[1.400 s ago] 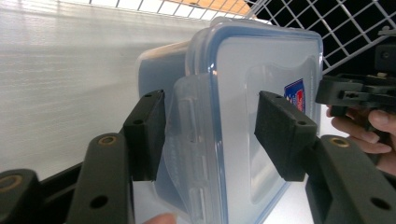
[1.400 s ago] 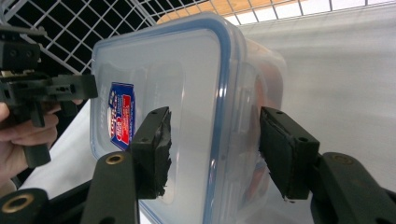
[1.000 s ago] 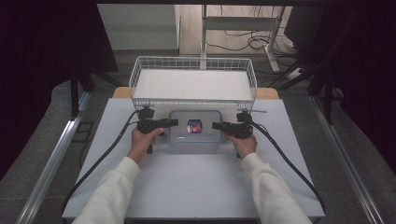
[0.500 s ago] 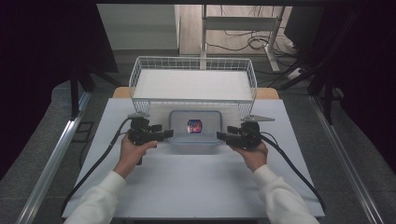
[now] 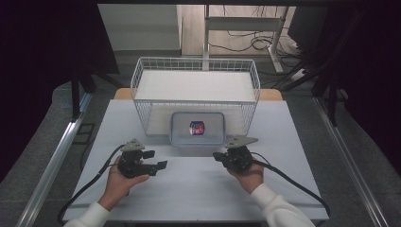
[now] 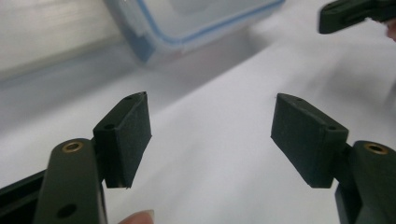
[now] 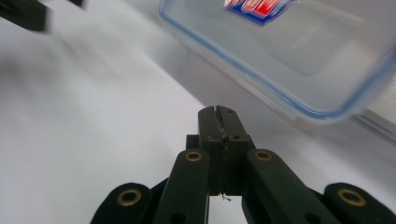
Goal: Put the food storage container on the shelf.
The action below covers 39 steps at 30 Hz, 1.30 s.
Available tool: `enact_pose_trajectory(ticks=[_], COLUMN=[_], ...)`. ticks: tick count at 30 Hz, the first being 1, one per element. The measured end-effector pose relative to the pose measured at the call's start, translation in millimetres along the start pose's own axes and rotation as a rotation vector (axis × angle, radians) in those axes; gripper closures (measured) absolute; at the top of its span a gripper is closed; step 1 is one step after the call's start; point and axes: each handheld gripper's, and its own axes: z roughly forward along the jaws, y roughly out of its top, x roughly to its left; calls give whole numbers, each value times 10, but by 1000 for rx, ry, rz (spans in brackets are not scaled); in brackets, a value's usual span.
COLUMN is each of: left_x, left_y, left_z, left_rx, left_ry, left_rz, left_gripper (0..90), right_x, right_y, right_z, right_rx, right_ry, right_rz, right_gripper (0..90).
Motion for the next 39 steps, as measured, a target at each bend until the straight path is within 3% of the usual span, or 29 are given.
enact_pose_trajectory(ticks=[3, 7, 15, 20, 28, 31, 33, 39], left_x=[-13, -15, -4, -5, 3, 13, 16, 23], left_y=[-60, -101, -134, -134, -133, -131, -131, -128], left_z=[-55, -101, -94, -96, -88, -95, -95, -94], left_rx=[3, -3, 6, 4, 6, 9, 9, 10], left_ry=[15, 15, 14, 11, 13, 12, 9, 5], left_rz=[8, 3, -3, -5, -9, -13, -15, -21], left_gripper=[283, 282, 282, 282, 282, 282, 281, 279], right_x=[99, 175, 152, 63, 35, 26, 6, -57], right_y=[36, 88, 138, 143, 242, 306, 330, 381], right_z=[183, 426, 718, 791, 805, 819, 834, 877], right_rx=[42, 78, 118, 110, 38, 26, 5, 1], right_ry=[-3, -12, -68, -111, -70, -81, -59, -86], right_rz=[-56, -81, -69, -54, -12, -7, 24, 32], right_gripper=[887, 888, 888, 888, 888, 888, 888, 889])
